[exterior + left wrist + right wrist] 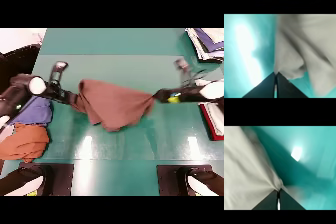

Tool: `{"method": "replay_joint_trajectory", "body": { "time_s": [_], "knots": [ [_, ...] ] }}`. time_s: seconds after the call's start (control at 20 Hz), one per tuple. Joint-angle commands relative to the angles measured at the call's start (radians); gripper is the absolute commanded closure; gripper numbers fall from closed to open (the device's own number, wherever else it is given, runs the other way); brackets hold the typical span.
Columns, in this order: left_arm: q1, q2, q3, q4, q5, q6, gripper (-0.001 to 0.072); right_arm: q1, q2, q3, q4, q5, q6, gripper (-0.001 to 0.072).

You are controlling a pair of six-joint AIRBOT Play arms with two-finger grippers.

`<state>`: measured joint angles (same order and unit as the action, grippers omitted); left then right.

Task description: Fold the shirts.

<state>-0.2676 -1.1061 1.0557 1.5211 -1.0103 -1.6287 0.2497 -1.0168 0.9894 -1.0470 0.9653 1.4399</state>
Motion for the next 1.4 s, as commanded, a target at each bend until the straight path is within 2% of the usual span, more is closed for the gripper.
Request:
{"method": "replay_joint_trajectory", "body": {
  "time_s": [0.0,0.2,0.4,0.65,0.8,0.95,1.1,1.2,1.35],
  "knots": [
    [0.000,0.144,0.080,0.144,0.025,-0.042,0.0685,-0.177,0.150,0.143,-0.054,0.061,-0.010,0.0699],
    [0.000,0.254,0.319,0.144,0.030,-0.041,0.0685,-0.254,0.248,0.299,-0.055,0.087,-0.028,0.0699],
    [0.000,0.289,0.603,0.140,0.016,-0.039,0.0685,-0.305,0.292,0.465,-0.055,0.129,-0.043,0.0698],
    [0.000,0.289,0.899,0.127,-0.011,-0.039,0.0685,-0.397,0.284,0.679,-0.055,0.191,-0.062,0.0699],
    [0.000,0.289,1.004,0.097,-0.014,-0.039,0.0686,-0.462,0.234,0.850,-0.055,0.290,-0.072,0.0699],
    [0.000,0.289,1.034,0.034,-0.016,-0.005,0.0686,-0.510,0.152,1.036,-0.054,0.417,-0.072,0.0699],
    [0.000,0.283,0.977,0.031,-0.049,0.014,0.0686,-0.513,0.080,1.124,-0.051,0.476,-0.071,0.0699],
    [0.000,0.259,0.867,0.089,-0.114,0.014,0.0686,-0.478,0.030,1.079,-0.052,0.487,-0.049,0.0699],
    [0.000,0.171,0.645,0.117,-0.194,0.014,0.0686,-0.359,-0.080,0.894,-0.058,0.501,-0.041,0.0699]
  ]
}}
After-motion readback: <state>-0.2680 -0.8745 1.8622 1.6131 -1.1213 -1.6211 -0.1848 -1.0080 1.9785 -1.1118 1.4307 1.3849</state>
